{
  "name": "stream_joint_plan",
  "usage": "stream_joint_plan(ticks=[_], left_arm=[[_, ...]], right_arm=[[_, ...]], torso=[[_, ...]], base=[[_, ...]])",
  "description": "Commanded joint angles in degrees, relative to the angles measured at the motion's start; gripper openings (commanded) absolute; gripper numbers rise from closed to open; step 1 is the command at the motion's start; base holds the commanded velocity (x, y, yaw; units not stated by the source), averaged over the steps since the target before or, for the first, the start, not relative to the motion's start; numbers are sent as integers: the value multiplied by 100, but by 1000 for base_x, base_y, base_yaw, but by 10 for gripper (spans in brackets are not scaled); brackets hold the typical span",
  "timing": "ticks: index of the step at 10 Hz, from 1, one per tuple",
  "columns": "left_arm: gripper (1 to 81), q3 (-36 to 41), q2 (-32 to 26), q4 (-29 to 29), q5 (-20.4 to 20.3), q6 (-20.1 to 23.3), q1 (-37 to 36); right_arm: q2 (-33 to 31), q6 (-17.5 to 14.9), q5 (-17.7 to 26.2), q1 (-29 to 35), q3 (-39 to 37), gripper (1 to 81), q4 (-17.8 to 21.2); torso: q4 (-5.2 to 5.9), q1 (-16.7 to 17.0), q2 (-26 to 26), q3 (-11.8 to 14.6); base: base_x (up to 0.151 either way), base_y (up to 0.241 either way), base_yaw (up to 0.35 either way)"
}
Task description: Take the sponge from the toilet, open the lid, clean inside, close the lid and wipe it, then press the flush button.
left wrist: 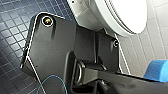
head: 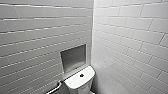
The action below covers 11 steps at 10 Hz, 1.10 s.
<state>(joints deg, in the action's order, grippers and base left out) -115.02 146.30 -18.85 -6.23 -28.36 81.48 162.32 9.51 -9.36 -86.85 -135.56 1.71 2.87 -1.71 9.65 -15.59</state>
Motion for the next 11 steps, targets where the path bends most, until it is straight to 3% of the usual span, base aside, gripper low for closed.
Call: stream_joint_plan(ticks=[1, 4, 8, 11], left_arm=[[10, -1275, 900, 74, 96, -3, 206], [10, -1980, 1481, 74, 96, -3, 329], [10, -3184, 2210, 65, 122, 5, 435], [10, -3562, 2553, 57, 342, 32, 444]], right_arm=[[48, -2, 295, 119, 4, 10, 5], [198, -37, 295, 110, -101, 10, 5], [698, -46, 347, 84, -987, 10, 5], [858, -54, 339, 40, -1314, 10, -12]], torso=[[0, 0, 0, 0], [0, 2, 2, 2], [0, 5, 4, 4], [0, 6, 4, 6]], base=[[0, 0, 0], [0, 0, 0], [0, 0, 0], [0, 0, 0]])
